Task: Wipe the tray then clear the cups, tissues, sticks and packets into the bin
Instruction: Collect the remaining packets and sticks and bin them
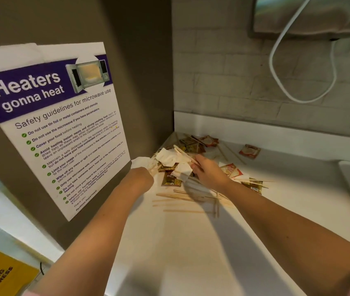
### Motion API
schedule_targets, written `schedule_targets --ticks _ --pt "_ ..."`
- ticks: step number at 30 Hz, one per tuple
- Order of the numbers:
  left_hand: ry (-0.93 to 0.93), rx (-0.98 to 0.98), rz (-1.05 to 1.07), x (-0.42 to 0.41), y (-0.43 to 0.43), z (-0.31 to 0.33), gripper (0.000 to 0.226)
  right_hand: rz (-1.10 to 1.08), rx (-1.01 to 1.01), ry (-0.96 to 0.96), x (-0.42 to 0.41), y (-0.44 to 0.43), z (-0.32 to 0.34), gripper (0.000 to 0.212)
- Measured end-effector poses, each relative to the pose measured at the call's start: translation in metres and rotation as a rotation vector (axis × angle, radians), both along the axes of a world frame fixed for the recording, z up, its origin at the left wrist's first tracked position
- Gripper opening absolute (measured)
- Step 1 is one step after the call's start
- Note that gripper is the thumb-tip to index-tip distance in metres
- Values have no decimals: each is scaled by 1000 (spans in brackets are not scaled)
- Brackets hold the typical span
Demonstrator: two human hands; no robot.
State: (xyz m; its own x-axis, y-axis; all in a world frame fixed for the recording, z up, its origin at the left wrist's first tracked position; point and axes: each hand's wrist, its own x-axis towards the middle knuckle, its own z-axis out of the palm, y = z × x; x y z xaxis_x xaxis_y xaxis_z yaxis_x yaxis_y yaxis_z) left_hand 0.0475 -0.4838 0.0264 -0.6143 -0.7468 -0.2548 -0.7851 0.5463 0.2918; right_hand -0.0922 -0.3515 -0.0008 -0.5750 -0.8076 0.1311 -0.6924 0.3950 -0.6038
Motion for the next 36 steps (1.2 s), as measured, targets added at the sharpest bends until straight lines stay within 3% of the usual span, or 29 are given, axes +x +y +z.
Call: schedule_targets --ticks 4,10,13,19,25,30,36 --pt "288 166 -7 -10 4 -9 34 -60 -130 -180 8 -9 15 10" --pt "638 543 116 -30 27 -24 31 -125 -285 -827 23 -18 25 20" --pt "754 714 94 -34 40 -27 32 -148 -352 -986 29 -20 22 24" --pt "793 806 165 -36 53 -30 26 -192 -322 -987 31 -18 18 28" --pt "850 692 243 -40 49 -36 32 -190 -128 -1002 35 -18 11 22" --pt "846 603 213 -38 45 -32 42 -58 41 -828 45 -25 13 25" --pt "833 559 196 -36 22 -27 26 179 50 -940 40 -29 17 24"
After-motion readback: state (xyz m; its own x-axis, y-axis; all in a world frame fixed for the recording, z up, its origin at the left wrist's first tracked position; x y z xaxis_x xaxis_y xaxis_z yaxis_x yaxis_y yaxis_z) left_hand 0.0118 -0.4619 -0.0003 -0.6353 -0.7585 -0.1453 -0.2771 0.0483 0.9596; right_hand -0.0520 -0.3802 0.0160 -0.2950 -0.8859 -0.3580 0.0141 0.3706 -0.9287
